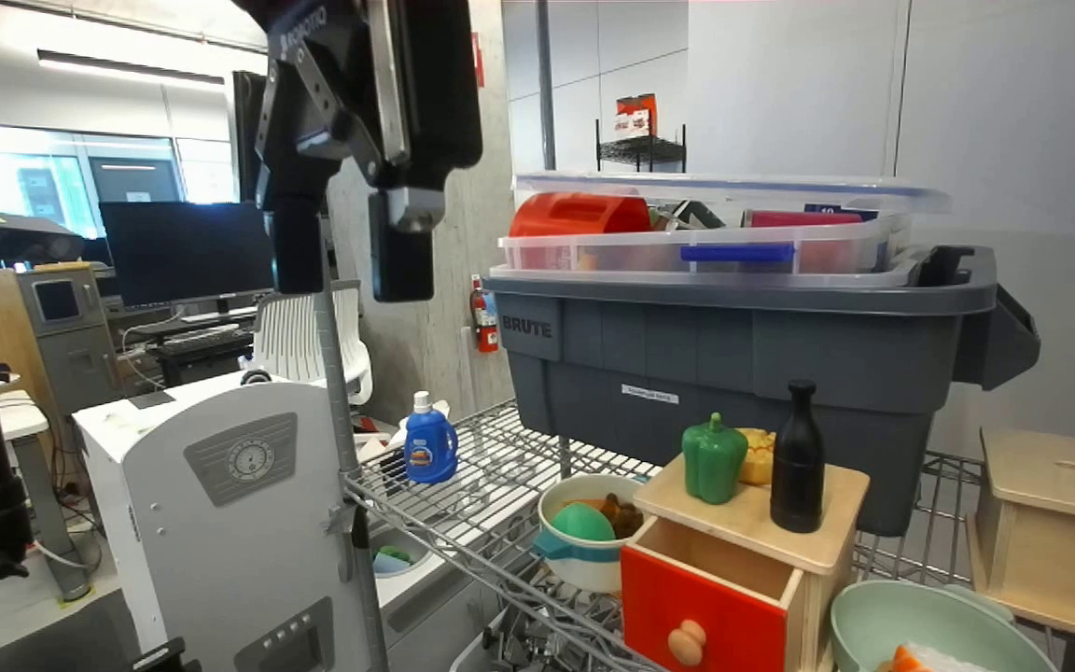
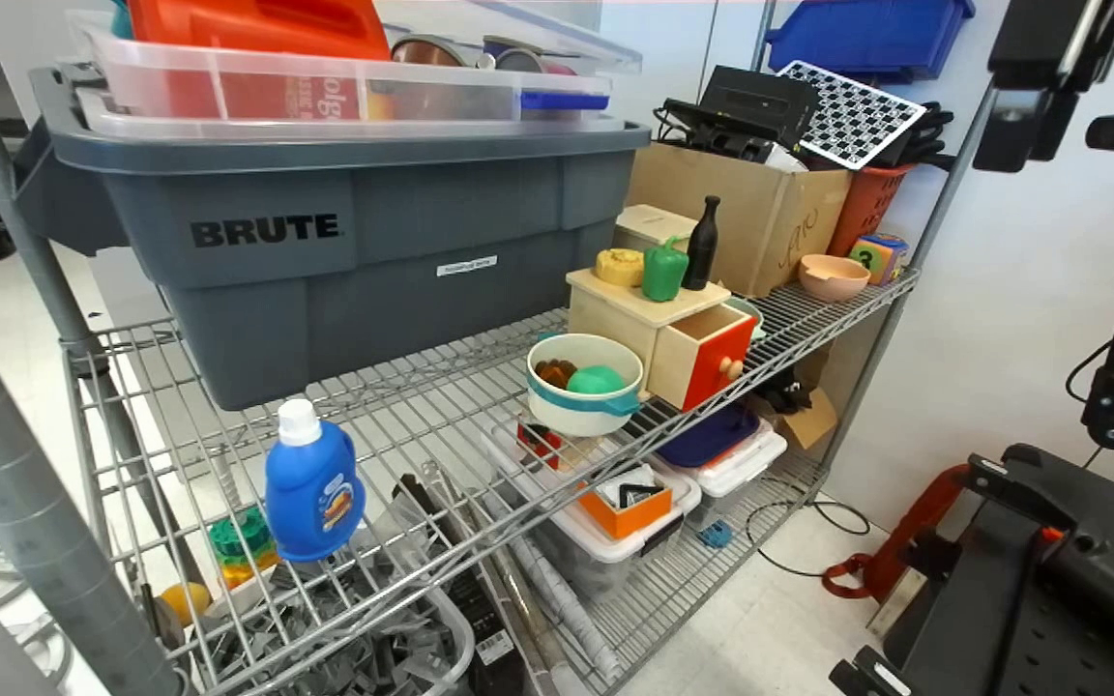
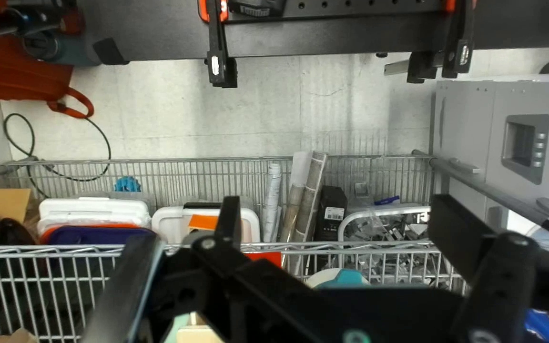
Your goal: Pick up the bottle and put it in the bowl
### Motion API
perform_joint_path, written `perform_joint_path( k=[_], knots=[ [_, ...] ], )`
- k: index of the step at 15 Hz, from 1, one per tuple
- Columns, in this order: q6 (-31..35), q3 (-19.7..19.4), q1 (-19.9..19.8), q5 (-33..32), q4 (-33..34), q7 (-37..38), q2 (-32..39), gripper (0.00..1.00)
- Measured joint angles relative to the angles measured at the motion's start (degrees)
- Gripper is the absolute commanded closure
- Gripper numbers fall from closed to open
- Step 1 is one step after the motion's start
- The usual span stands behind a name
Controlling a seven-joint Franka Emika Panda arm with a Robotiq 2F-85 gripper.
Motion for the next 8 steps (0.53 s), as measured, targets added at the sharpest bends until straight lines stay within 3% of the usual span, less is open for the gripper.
perform_joint_path(
  k=[8],
  knots=[
    [0.4,2.1,0.5,-1.7,1.1,1.9,2.6,0.00]
  ],
)
